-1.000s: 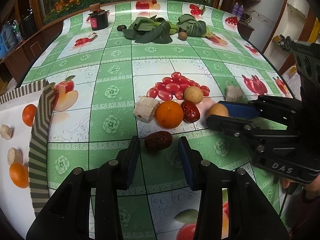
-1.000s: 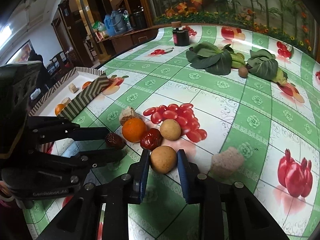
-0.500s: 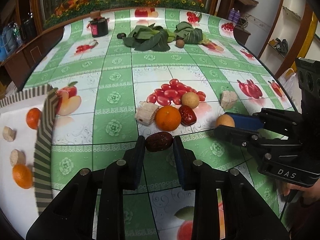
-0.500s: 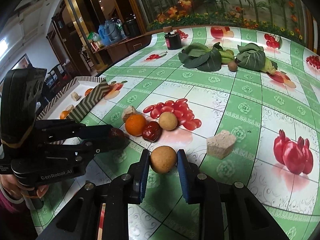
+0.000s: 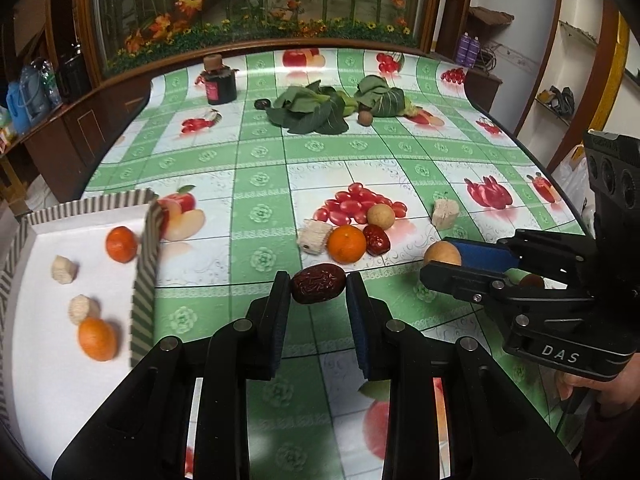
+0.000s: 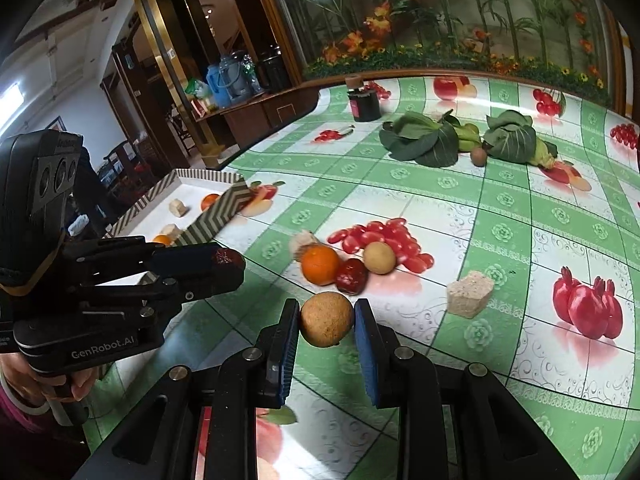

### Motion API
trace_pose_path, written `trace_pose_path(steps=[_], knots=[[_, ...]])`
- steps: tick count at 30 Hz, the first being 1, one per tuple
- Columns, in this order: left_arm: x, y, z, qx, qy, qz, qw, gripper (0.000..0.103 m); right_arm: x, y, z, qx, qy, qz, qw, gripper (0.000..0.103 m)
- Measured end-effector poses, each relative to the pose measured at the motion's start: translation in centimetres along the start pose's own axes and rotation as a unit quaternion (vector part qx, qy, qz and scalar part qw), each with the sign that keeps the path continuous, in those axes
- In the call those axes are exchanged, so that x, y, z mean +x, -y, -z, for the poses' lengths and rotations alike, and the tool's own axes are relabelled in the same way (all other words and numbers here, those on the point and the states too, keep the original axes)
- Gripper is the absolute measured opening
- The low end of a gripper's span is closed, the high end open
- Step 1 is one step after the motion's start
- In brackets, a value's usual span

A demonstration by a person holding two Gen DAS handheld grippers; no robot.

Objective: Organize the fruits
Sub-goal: 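Carry the brown fruit and red date over the white tray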

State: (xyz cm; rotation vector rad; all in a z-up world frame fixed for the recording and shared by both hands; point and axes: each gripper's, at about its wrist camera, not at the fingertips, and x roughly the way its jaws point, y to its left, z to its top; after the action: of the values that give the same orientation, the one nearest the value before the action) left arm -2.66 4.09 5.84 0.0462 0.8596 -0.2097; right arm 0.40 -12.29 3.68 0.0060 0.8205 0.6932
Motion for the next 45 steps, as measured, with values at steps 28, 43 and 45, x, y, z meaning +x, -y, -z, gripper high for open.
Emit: trace_pose_path(steps=[28, 43, 45], knots=[[-6.6, -12.3, 1.9, -0.075, 0.019, -0.089, 0.9931, 0.028, 4.2, -9.2, -3.6, -0.066, -0.01, -0.079, 0.995, 0.027], [-6.8, -19.4, 5.6, -0.141, -0.009, -0.123, 0.9823, 0.028, 8.7, -16.0, -5.8, -0.124, -0.044, -0.127, 0.983, 0.027], [-6.7, -20.0, 5.8, -0.147, -0.013, -0.127, 0.9809, 0.028, 9.5, -16.8, -5.9, -0.132, -0.05, -0.132, 0.981, 0.027]])
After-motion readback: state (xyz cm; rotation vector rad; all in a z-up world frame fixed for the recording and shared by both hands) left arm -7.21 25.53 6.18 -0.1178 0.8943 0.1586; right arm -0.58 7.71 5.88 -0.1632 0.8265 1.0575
